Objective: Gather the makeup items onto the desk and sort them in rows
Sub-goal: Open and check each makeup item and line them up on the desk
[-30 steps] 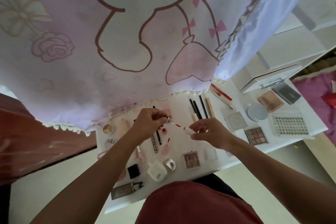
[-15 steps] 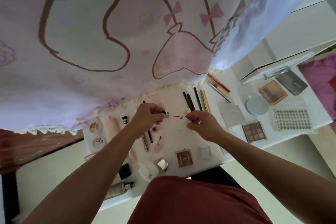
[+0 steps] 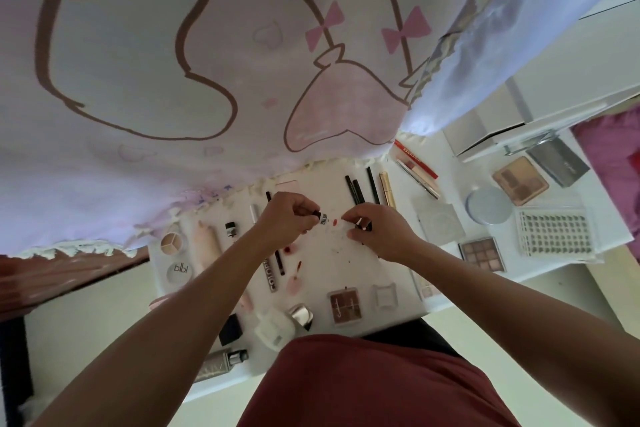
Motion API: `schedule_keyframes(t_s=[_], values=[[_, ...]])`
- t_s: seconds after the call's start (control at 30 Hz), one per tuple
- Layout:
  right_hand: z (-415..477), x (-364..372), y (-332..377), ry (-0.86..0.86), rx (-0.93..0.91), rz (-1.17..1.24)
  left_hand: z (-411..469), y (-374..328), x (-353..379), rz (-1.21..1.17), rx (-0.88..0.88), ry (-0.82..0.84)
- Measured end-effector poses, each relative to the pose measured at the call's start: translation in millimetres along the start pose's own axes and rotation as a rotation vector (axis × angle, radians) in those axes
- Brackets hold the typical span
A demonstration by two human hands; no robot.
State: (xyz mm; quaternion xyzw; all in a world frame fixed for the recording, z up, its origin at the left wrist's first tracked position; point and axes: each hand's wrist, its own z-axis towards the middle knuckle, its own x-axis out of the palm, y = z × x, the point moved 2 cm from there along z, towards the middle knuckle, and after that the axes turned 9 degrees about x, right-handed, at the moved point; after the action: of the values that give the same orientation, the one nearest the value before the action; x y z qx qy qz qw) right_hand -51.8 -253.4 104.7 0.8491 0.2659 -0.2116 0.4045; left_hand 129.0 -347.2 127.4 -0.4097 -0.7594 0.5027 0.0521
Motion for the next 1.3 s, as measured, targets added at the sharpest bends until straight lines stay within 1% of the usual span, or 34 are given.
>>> schedule_keyframes(t_s=[0.1,0.4,0.5,0.67,0.8,0.9,1.03,1.13,1.3], values=[[1.7,2.6,2.0,-0.001,-0.008,-0.022,4.7,4.0,3.4,0.046,0.002,0.007],[6.5,32.7,-0.5,0.043,0.085,-0.095,8.7,22.8,6.8,0.248,-0.042,0.086],[8.0,45.6,0.3,0.055,0.107,-0.121,10.3,23.7,9.0,0.343,-0.044,0.133],[8.4,63.9,-0.2,0.061,0.137,-0.142,15.6,29.8,17.3,0.458,-0.064,0.258],[8.1,73.6,-3.9,0.038,0.17,-0.148,18.6,29.8,24.5,0.503,-0.061,0.326],[8.8,76.9,-3.9,0.028,0.176,-0.145,19.7,29.1,26.3,0.524,-0.068,0.337],[9.1,78.6,-5.6,0.033,0.175,-0.134,18.1,27.9,22.6,0.509,-0.07,0.296],[5.7,72.4,-7.9,0.03,0.182,-0.12,12.6,26.4,13.7,0.481,-0.039,0.198],[-0.7,40.6,-17.4,-0.111,0.225,-0.105,-2.0,15.9,-9.5,0.464,0.042,-0.006]])
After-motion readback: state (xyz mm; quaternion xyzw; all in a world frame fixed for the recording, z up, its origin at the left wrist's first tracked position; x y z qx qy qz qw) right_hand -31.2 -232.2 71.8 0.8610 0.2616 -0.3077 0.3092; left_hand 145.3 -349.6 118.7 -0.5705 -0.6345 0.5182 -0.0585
